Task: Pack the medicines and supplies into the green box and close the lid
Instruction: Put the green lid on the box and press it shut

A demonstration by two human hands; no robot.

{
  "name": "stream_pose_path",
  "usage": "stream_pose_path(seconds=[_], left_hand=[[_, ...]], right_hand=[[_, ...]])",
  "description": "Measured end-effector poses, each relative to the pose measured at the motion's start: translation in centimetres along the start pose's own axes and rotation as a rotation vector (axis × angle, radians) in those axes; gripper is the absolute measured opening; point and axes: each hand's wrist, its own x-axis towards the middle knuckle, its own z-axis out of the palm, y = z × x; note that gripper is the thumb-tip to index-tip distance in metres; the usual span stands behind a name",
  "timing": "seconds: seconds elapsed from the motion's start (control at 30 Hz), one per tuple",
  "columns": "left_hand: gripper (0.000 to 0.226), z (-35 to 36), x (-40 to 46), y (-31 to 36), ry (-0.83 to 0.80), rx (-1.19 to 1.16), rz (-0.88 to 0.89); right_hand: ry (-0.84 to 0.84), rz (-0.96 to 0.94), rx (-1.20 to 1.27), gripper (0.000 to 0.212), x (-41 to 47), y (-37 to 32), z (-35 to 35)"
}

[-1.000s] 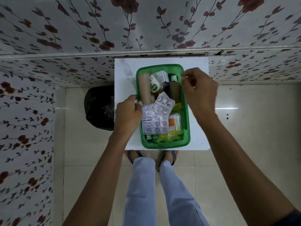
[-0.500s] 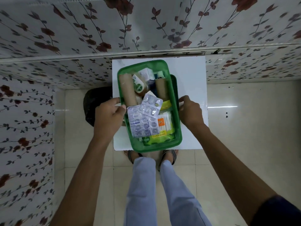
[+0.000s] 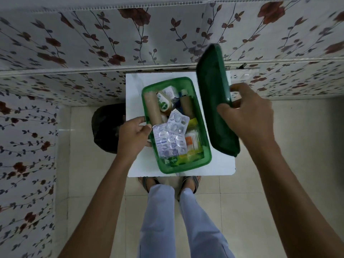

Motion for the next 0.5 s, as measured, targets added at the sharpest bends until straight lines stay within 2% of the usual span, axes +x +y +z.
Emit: stream_pose_path(seconds=[0.23, 0.3, 0.43, 0.5], left_hand=[[0.018, 0.9, 0.4, 1.2, -0.083, -0.056, -0.053], [0.024, 0.7, 0.4, 1.1, -0.094, -0.065, -0.066], [0.042, 0.8, 0.1, 0.6, -0.075, -0.1, -0.076], [0.048, 1.1, -0.3, 0.5, -0.054, -0.094, -0.065]], right_hand=[[-0.116, -0.17, -0.285, 0.068, -3.0, -1.4, 6.1], [-0.142, -0.177, -0.29, 0.07, -3.2, -1.3, 7.2], [-0.164, -0.208, -0.265, 0.052, -2.1, -1.0, 7.0], [-0.146, -0.195, -0.308, 0.059, -1.0, -0.5, 6.3]])
